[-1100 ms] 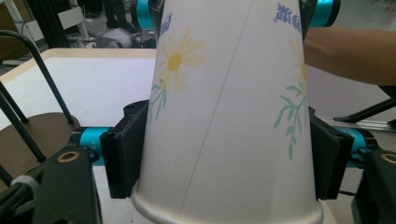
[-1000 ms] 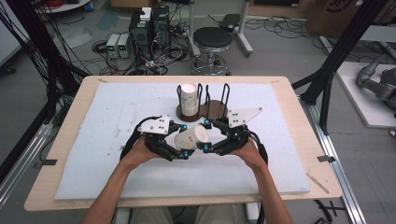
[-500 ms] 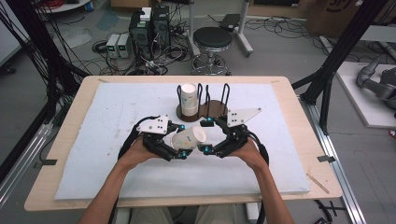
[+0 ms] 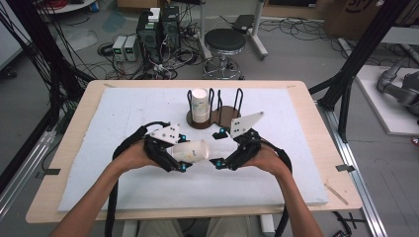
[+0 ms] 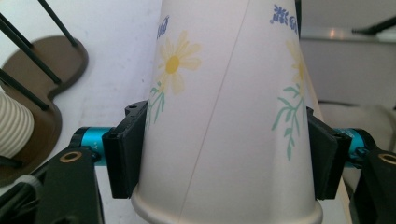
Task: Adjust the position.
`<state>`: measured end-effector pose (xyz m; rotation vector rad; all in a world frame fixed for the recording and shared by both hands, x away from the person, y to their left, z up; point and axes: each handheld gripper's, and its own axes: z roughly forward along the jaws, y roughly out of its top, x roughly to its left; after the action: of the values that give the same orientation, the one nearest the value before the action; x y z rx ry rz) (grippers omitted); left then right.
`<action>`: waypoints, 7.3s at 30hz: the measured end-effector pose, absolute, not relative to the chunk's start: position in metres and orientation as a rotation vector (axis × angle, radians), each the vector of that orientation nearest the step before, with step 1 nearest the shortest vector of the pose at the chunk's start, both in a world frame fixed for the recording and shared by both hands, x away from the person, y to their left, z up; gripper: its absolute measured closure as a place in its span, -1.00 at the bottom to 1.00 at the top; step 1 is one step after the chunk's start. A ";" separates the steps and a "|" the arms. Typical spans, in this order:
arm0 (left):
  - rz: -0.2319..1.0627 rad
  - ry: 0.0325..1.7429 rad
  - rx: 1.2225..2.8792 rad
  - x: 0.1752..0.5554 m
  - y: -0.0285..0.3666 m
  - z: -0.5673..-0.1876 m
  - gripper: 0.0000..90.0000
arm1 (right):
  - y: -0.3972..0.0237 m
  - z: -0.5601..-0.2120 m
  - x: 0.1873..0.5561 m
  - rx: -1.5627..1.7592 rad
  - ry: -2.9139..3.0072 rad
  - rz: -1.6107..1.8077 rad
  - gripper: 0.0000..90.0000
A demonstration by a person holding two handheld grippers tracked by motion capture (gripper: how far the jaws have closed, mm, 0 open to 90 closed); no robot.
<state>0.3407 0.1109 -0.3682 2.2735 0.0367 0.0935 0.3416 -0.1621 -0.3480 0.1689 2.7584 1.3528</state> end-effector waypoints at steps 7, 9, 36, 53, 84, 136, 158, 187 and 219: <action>0.058 0.003 2.417 0.340 0.101 -0.362 -0.39 | -0.146 -0.347 0.342 0.109 2.899 1.059 -0.67; 0.053 -0.010 2.470 0.341 0.099 -0.360 -0.39 | -0.144 -0.346 0.342 0.101 2.916 1.006 -0.67; 0.045 -0.029 2.538 0.346 0.077 -0.359 -0.39 | -0.120 -0.347 0.344 0.039 2.966 0.828 -0.67; 0.035 -0.015 2.549 0.347 0.076 -0.360 -0.39 | -0.114 -0.350 0.347 0.016 2.967 0.820 -0.61; 0.031 0.015 2.478 0.351 0.083 -0.353 -0.77 | -0.115 -0.353 0.347 0.030 2.974 0.821 -0.18; 0.030 0.183 1.763 0.332 0.136 -0.404 -0.77 | -0.172 -0.384 0.348 0.092 2.680 1.687 -0.18; 0.015 0.143 1.719 0.333 0.110 -0.400 -0.76 | -0.169 -0.387 0.350 0.032 2.683 1.723 -0.18; -0.020 0.120 1.698 0.336 0.108 -0.399 -0.44 | -0.168 -0.387 0.350 0.008 2.678 1.748 -0.17; -0.011 0.126 1.734 0.337 0.109 -0.401 -0.32 | -0.166 -0.389 0.349 0.152 2.678 1.697 -0.67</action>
<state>0.3369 0.1088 -0.4007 1.7341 0.1259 -0.0112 0.3489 -0.1664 -0.3887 0.1518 2.6782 1.6969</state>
